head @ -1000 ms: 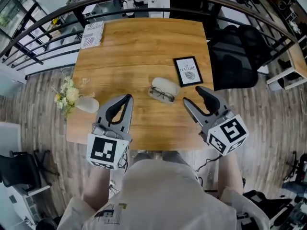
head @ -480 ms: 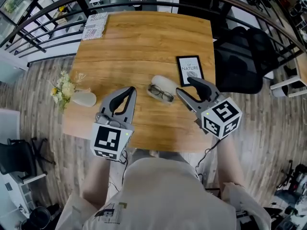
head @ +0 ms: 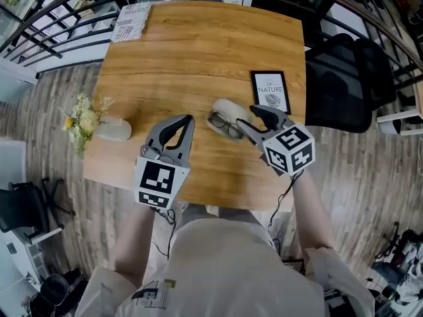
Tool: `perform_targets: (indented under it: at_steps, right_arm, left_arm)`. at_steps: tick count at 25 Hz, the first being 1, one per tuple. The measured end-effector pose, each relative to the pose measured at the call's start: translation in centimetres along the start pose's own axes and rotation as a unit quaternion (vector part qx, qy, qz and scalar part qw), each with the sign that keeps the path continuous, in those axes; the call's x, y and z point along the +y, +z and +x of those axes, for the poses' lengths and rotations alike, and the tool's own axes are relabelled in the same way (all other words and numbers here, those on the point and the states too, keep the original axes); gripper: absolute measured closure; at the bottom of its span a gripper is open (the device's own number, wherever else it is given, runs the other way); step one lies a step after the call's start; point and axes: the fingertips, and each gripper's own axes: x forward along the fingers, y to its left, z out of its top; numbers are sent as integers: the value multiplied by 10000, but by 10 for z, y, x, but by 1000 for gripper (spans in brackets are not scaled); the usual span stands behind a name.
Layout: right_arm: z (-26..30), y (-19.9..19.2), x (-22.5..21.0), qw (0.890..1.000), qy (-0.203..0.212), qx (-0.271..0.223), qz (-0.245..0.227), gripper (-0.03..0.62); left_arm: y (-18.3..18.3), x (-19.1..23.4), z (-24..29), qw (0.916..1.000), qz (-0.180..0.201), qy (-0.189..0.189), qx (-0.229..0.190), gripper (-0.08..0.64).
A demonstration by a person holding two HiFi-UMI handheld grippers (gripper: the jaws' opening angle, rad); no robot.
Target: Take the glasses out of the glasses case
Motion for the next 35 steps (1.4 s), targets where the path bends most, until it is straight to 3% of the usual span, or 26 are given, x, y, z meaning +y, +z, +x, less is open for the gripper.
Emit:
perform_targets:
  at_steps: [10,21,29,35]
  right_arm:
    - [72,-68,-15,9960,304,822,164,367]
    - [135,-142,-25,9826,445,1792,213,368]
    - [158,-175,-29,9707,428,2362,-82,385]
    - [163,-190,-18,9584,750,2741,-256,401]
  left_arm:
    - [-60,12,40,9976,-322,-240,560,543]
    - [-119,17,62,9910,-697,-492,1027,543]
    - [-143,27,66,9881,-850,-489,1189,543]
    - [-151,28,61,9865,-949,-496,1242,543]
